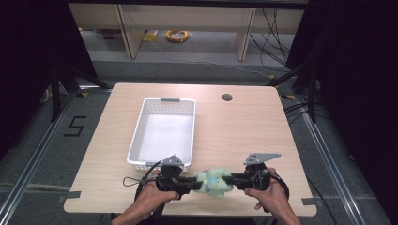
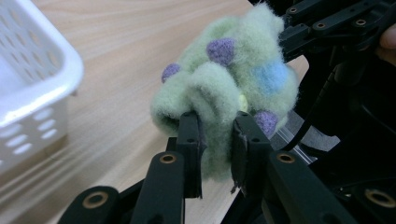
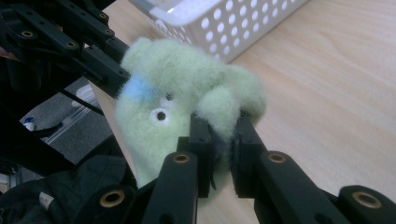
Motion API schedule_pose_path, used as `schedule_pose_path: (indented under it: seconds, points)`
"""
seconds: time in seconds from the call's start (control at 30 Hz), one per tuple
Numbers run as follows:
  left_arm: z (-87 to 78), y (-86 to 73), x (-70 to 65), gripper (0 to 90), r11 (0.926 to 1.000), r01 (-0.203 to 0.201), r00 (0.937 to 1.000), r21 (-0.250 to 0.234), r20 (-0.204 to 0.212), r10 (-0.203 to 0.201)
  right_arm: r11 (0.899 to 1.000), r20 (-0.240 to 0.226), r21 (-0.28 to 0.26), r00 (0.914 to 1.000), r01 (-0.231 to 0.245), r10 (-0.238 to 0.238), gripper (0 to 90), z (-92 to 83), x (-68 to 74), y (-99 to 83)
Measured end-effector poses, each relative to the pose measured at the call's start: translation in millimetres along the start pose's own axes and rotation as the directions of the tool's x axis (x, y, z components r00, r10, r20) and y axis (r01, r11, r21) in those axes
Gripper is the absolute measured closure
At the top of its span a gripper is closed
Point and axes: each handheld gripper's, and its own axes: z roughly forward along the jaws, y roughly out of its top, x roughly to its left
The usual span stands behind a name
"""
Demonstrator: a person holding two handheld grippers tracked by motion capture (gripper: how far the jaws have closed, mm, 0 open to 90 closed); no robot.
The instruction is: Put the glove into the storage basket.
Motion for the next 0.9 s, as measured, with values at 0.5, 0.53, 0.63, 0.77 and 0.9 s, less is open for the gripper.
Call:
schedule_pose_path:
  seconds: [0.5, 0.53, 0.63, 0.77, 0.9]
  points:
    - [-35.1, 28.3, 10.6, 74.4, 0.9999, -0.012, 0.9993, -0.003, -0.036, 0.012, 0.999, -0.008, -0.018, 0.9988, 0.049, -0.049, 81.8, 3.3, 8.2, 48.8]
    - [-38.1, 30.0, 11.4, 74.4, 0.9999, -0.008, 0.9991, -0.007, -0.042, 0.008, 1.000, 0.000, -0.001, 0.9995, 0.030, -0.030, 81.8, 3.3, 11.0, 51.8]
    - [-44.7, 33.8, 16.1, 74.3, 0.9999, -0.001, 0.9989, -0.010, -0.046, 0.001, 0.999, -0.011, -0.009, 0.9995, 0.031, -0.031, 81.8, 8.1, 11.9, 60.7]
    - [-53.3, 39.3, 23.8, 74.3, 0.9999, 0.006, 0.9987, -0.009, -0.051, -0.007, 0.999, -0.018, -0.016, 0.9987, 0.047, -0.048, 81.8, 13.3, 12.1, 74.8]
    - [-63.1, 45.0, 31.0, 74.3, 0.9999, 0.013, 0.9963, -0.010, -0.085, -0.013, 0.998, -0.016, 0.010, 0.9981, 0.060, -0.060, 81.8, 21.2, 12.8, 91.7]
